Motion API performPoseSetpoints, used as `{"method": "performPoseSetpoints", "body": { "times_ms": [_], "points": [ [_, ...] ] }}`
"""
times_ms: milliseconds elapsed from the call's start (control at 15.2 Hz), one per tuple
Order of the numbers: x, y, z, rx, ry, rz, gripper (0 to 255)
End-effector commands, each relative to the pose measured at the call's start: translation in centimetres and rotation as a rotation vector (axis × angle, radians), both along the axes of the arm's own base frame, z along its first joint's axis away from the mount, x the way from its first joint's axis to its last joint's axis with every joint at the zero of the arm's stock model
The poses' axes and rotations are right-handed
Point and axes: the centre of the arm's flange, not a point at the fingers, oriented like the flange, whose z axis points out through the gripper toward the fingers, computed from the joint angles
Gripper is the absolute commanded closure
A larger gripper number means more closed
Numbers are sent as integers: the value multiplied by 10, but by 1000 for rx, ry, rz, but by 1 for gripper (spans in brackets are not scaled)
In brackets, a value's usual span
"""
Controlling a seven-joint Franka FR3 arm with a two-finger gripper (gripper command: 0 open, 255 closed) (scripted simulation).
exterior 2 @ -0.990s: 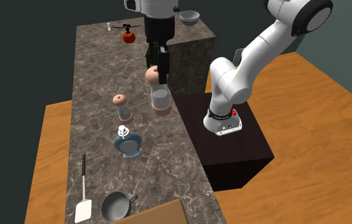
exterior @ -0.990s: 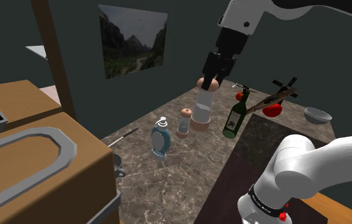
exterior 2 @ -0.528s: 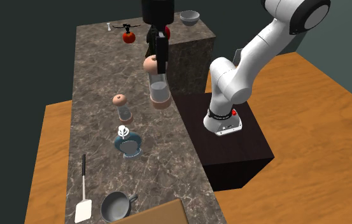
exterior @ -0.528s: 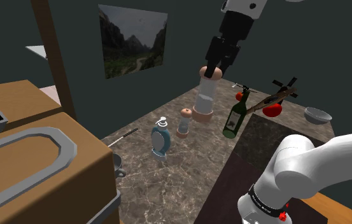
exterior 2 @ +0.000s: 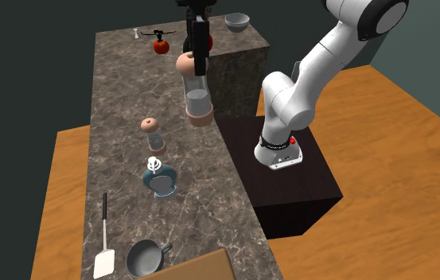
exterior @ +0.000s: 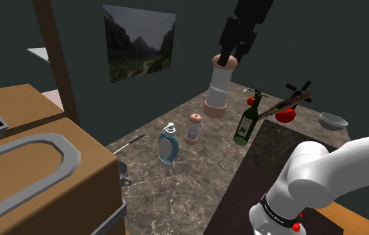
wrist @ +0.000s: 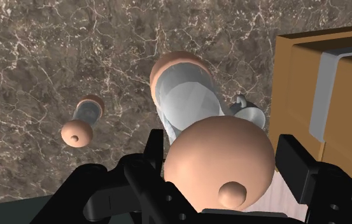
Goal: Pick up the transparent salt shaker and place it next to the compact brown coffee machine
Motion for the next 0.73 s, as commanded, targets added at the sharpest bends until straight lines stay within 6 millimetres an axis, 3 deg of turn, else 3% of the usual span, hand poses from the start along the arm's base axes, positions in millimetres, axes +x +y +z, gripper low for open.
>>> {"method": "performPoseSetpoints", "body": {
  "times_ms": [0, 660],
  "points": [
    [-1, -1, 11, 0, 0, 0, 255],
    [-1, -1, 64, 0, 0, 0, 255]
  ]
}}
